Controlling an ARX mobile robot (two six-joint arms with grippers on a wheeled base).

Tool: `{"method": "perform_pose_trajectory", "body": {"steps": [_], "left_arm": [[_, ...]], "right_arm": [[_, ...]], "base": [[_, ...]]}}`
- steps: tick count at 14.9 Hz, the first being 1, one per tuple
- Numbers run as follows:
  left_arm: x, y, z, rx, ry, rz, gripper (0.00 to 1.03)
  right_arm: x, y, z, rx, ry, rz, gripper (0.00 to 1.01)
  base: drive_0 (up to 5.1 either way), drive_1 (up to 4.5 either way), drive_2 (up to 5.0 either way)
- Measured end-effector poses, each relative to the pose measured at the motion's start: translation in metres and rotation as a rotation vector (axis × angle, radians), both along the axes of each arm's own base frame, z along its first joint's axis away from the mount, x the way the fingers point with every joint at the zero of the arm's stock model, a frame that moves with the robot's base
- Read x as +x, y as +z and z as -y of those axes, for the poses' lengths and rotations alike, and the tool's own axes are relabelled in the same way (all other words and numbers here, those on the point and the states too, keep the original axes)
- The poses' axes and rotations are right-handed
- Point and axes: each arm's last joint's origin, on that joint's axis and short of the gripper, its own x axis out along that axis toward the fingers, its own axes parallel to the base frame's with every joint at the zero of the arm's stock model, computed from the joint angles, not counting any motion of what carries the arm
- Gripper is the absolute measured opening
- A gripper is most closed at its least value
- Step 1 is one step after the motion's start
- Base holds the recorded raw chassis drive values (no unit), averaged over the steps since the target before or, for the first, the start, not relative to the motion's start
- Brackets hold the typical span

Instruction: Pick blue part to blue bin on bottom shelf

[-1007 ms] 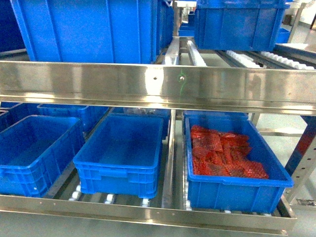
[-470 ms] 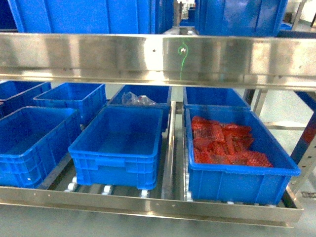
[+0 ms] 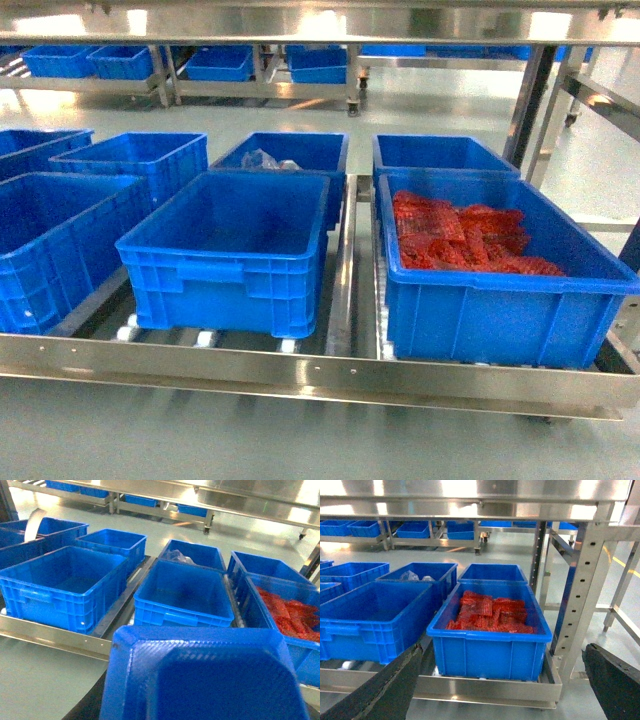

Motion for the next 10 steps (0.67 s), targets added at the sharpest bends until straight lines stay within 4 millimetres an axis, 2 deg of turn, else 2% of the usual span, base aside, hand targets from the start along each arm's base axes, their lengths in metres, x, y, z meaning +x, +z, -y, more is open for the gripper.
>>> {"method": "perform_pose_trajectory", "body": {"steps": [10], "left_arm": [[0.0001,0.0000,0.0000,-0.007,0.001,0.001,0.43]], "right_arm": [[0.0000,-0.0001,0.0000,0.000,0.000,-0.001,0.98]], "base": [[0.0,0.00,0.0]]}}
